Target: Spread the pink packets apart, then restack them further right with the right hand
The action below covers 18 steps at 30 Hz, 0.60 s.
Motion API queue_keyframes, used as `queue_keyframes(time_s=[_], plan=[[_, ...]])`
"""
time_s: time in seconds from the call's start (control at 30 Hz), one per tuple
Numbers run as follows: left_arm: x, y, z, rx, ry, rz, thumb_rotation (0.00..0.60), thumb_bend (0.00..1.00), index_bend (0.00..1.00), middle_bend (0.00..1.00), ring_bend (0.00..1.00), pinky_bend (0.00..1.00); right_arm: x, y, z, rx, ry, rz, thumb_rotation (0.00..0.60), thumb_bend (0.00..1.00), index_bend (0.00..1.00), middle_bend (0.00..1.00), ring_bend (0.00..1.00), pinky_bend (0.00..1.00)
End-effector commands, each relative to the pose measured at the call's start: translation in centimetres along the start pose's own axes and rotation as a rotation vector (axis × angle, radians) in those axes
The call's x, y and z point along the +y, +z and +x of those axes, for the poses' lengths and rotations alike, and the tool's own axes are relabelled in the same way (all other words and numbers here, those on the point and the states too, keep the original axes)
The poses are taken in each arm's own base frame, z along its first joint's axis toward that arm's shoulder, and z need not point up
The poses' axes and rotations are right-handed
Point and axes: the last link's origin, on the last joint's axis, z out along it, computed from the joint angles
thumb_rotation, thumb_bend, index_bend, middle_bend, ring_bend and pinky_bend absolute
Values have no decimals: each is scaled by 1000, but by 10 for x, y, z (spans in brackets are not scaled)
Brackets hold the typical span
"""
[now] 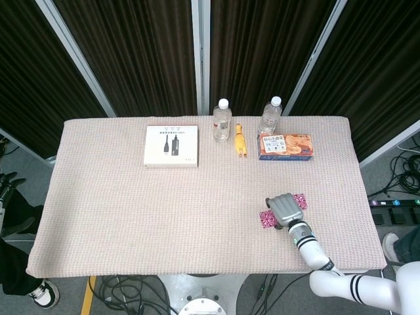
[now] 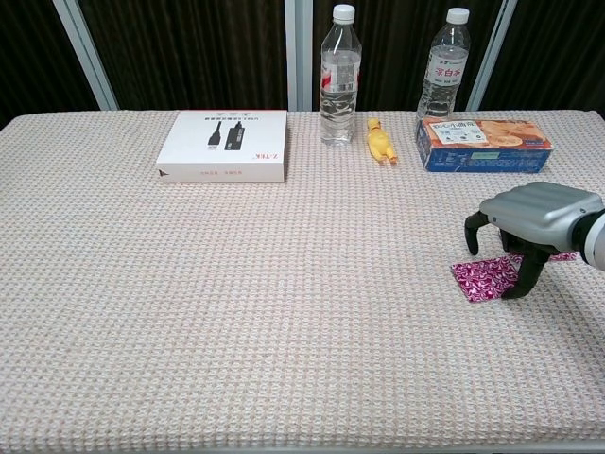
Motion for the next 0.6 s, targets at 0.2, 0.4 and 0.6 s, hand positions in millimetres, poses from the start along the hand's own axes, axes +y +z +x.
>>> queue_keyframes(time_s=[0.2,0.4,0.6], plan=[[0,0,1,3,0,0,600,0,245,226,121,239,-2,0,-1,-7,-2,3,565,0,382,1000,1000,1000],[-1,-1,1,2,0,2,600,0,245,226,121,239,-3,1,-2,-12,-1,1,562,0,386,1000,1000,1000],[-2,-1,2,6,0,5,600,0,245,226,122,239,-2,2,-2,-16,1,-4,558,0,398,1000,1000,1000]])
